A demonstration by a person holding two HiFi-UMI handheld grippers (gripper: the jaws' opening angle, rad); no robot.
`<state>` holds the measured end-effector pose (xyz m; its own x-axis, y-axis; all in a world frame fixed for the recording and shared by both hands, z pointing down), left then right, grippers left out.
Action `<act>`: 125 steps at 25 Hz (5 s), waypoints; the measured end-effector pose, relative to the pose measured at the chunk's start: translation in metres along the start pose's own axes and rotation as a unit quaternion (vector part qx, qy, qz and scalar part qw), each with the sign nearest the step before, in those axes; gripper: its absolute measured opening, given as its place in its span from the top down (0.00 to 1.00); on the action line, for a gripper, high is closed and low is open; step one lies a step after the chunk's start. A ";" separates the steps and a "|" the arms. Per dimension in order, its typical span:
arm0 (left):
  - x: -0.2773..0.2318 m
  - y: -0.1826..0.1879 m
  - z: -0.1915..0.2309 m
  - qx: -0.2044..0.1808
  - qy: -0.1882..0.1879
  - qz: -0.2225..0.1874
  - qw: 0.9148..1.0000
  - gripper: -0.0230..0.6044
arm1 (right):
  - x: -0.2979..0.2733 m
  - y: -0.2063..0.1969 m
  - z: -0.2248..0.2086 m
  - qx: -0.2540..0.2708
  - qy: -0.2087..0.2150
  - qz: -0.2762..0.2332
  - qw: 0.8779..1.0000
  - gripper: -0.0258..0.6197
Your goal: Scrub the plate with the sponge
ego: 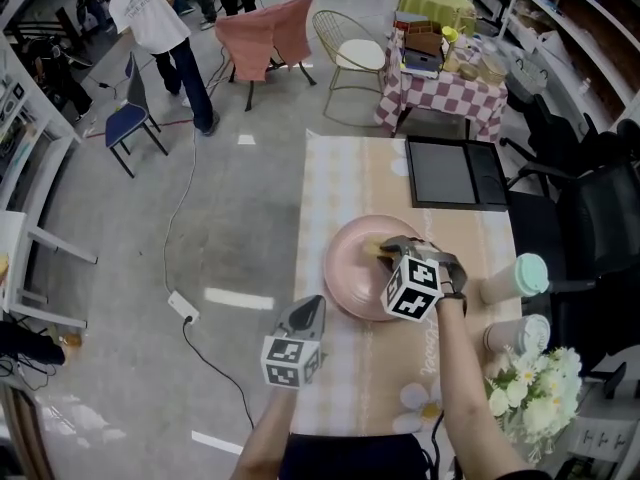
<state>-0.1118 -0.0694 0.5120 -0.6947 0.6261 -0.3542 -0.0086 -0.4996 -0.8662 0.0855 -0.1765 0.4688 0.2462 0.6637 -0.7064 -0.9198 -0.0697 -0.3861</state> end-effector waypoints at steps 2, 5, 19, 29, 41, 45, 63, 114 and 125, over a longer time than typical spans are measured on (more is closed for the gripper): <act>-0.001 0.000 0.002 0.002 0.003 0.000 1.000 0.95 | -0.006 0.000 -0.002 0.010 -0.027 0.003 1.000 0.87; -0.002 -0.001 0.004 0.005 0.006 0.001 1.000 0.95 | -0.015 -0.001 -0.006 0.026 -0.066 0.011 0.997 0.87; -0.010 -0.005 0.015 0.016 0.015 0.009 1.000 0.95 | -0.049 -0.007 -0.003 0.066 -0.115 0.025 0.991 0.86; -0.009 -0.010 0.017 0.020 0.018 0.015 1.000 0.95 | -0.063 -0.013 0.000 0.054 -0.091 0.032 0.994 0.87; -0.005 -0.013 0.017 0.024 0.024 0.014 0.999 0.95 | -0.079 -0.016 -0.007 -0.008 -0.024 0.057 0.998 0.87; -0.003 -0.012 0.017 0.023 0.026 0.015 0.999 0.95 | -0.079 -0.015 -0.012 -0.022 -0.011 0.060 0.998 0.87; 0.002 -0.015 0.006 0.020 0.019 0.016 0.999 0.95 | -0.068 -0.019 0.001 -0.043 0.014 0.067 0.997 0.87; 0.023 -0.028 -0.029 0.001 -0.004 0.017 1.000 0.95 | -0.013 -0.020 0.054 -0.049 0.034 0.072 0.996 0.87; 0.026 -0.033 -0.032 -0.001 -0.010 0.017 1.000 0.95 | -0.005 -0.021 0.066 -0.048 0.039 0.076 0.995 0.87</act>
<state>-0.1065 -0.0173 0.5201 -0.7085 0.5969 -0.3764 0.0163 -0.5195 -0.8543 0.0834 -0.1295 0.5192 0.1337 0.5808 -0.8030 -0.9155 -0.2379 -0.3245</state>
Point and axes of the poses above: the fingertips, and each gripper's own axes: x backward along the fingers, z to its left, y out of its top, the point moved 10 cm from there along x, backward along the fingers, and after that the axes turned 14 degrees about -y, right-handed, at the moved point
